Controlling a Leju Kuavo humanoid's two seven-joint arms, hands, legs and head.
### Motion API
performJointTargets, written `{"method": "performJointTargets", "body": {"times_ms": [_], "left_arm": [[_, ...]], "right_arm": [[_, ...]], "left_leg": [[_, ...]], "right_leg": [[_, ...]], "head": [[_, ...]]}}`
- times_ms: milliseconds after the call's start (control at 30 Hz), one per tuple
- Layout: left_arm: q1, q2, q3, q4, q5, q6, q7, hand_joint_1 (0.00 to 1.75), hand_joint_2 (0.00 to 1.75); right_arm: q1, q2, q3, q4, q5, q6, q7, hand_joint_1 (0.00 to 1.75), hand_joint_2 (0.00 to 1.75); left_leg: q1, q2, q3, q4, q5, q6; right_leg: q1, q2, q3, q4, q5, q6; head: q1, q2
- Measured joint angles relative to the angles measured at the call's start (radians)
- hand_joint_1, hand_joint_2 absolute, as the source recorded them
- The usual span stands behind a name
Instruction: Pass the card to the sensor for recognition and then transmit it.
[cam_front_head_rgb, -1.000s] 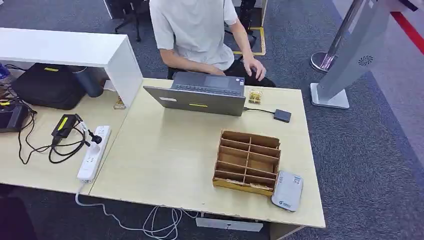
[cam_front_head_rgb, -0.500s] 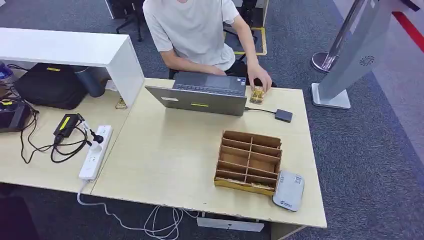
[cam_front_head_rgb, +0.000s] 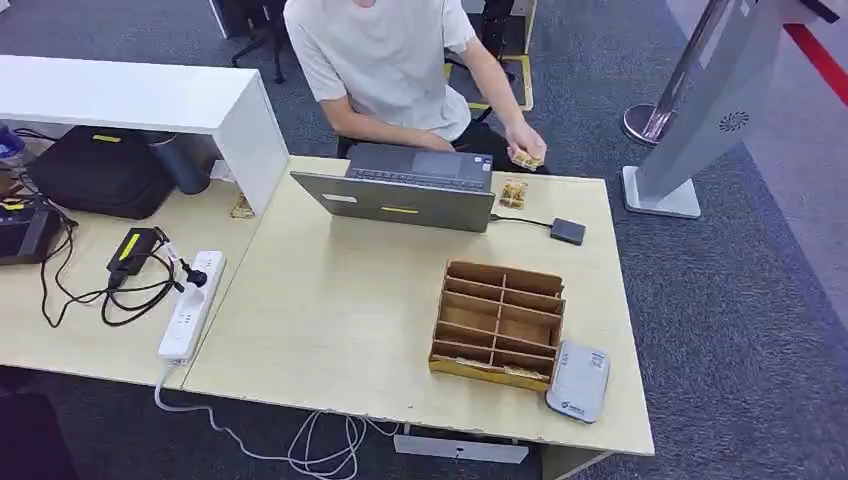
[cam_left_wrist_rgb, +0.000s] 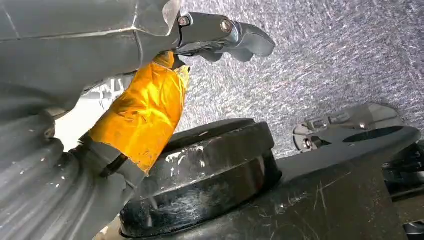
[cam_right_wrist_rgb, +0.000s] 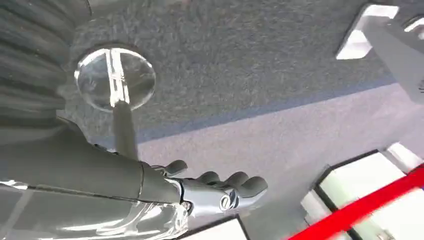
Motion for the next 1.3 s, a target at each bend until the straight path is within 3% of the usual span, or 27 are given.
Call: {"method": "performJointTargets", "body": {"times_ms": [67,100,200,233,267,300,367,433,500,633,800,967,1033,1300], "left_arm": [[-0.001,0.001,0.000,0.000,-0.018,-0.005,0.002,0.00,1.75],[-0.001,0.002,0.000,0.001,-0.025,-0.007,0.002,0.00,1.75],[-0.006,0.003,0.000,0.005,-0.034,-0.010,0.005,0.00,1.75],[-0.006,0.004,0.000,0.006,-0.040,-0.013,0.010,0.00,0.00],[-0.009,0.004,0.000,0.006,-0.042,-0.014,0.011,0.00,0.00],[-0.011,0.005,0.000,0.008,-0.047,-0.029,0.013,0.00,1.75],[-0.016,0.013,0.000,0.008,-0.054,-0.060,0.011,0.00,1.75],[-0.016,0.016,0.000,0.008,-0.068,-0.076,-0.003,0.00,1.75],[-0.020,0.017,-0.008,0.008,-0.082,-0.098,-0.025,0.00,1.75],[-0.026,0.006,-0.019,0.022,-0.093,-0.136,-0.063,0.00,1.75],[-0.025,0.003,-0.019,0.026,-0.100,-0.142,-0.066,0.00,1.75],[-0.025,0.003,-0.024,0.027,-0.124,-0.142,-0.121,0.00,1.75],[-0.025,0.003,-0.036,0.028,-0.132,-0.146,-0.137,0.00,1.75],[-0.030,0.001,-0.036,0.031,-0.092,-0.187,-0.111,0.00,1.75]], "right_arm": [[-0.009,-0.091,0.072,-0.080,-0.091,0.055,0.098,0.00,1.75],[-0.032,-0.166,0.115,-0.115,-0.139,0.084,0.158,0.00,1.75],[-0.120,-0.301,0.205,-0.171,-0.184,0.131,0.218,0.00,1.75],[-0.184,-0.356,0.248,-0.167,-0.195,0.161,0.246,0.00,1.75],[-0.259,-0.363,0.257,-0.165,-0.197,0.167,0.249,0.00,1.75],[-0.377,-0.442,0.356,-0.139,-0.205,0.222,0.279,0.00,1.75],[-0.608,-0.507,0.492,-0.067,-0.206,0.283,0.291,0.00,1.75],[-0.757,-0.529,0.600,-0.011,-0.192,0.292,0.302,0.00,1.75],[-0.869,-0.502,0.710,0.031,-0.159,0.277,0.326,0.00,1.75],[-0.996,-0.406,0.927,0.105,-0.174,0.264,0.365,0.00,1.75],[-1.053,-0.366,1.078,0.140,-0.250,0.244,0.369,0.00,1.75],[-1.050,-0.279,1.172,0.178,-0.269,0.234,0.349,0.00,1.75],[-1.033,-0.236,1.214,0.202,-0.250,0.192,0.338,0.00,1.75],[-0.992,-0.146,1.278,0.280,-0.229,0.147,0.290,0.00,1.75]], "left_leg": [[-0.003,0.002,-0.002,0.000,0.002,0.003],[-0.003,0.004,-0.002,0.000,0.002,0.003],[-0.004,0.006,-0.004,0.000,0.004,0.006],[-0.006,0.008,-0.007,0.000,0.004,0.007],[-0.009,0.010,-0.017,0.000,0.007,0.011],[-0.012,0.012,-0.021,0.000,0.009,0.011],[-0.014,0.018,-0.023,0.001,0.016,0.014],[-0.010,0.007,-0.027,0.001,0.020,0.013],[-0.010,0.003,-0.031,0.000,0.024,0.011],[-0.004,0.005,-0.031,0.001,0.026,0.008],[-0.002,-0.002,-0.032,0.001,0.029,0.006],[-0.001,0.003,-0.031,0.001,0.028,0.005],[0.001,0.001,-0.031,0.001,0.029,0.004],[0.001,0.000,-0.033,0.001,0.030,0.003]], "right_leg": [[-0.002,0.002,-0.003,0.001,0.002,0.002],[-0.003,0.005,-0.004,0.001,0.004,0.005],[-0.004,0.006,-0.004,0.000,0.007,0.007],[-0.006,0.008,-0.007,0.001,0.009,0.007],[-0.009,0.010,-0.010,0.004,0.011,0.008],[-0.012,0.012,-0.018,0.007,0.013,0.009],[-0.014,0.018,-0.027,0.007,0.018,0.010],[-0.010,0.005,-0.025,0.007,0.018,0.010],[-0.010,0.002,-0.027,0.008,0.019,0.010],[-0.004,0.004,-0.030,0.007,0.022,0.005],[-0.002,-0.005,-0.032,0.008,0.023,0.004],[-0.001,0.001,-0.035,0.007,0.024,0.003],[0.000,0.000,-0.035,0.007,0.024,0.002],[0.000,-0.001,-0.036,0.007,0.025,0.001]], "head": [[0.000,0.000],[0.001,0.000],[0.002,0.000],[0.004,0.000],[0.005,0.000],[0.002,0.000],[-0.004,0.000],[-0.003,0.000],[-0.003,0.000],[-0.002,0.000],[-0.003,0.000],[-0.003,0.000],[-0.003,0.000],[-0.003,0.000]]}}
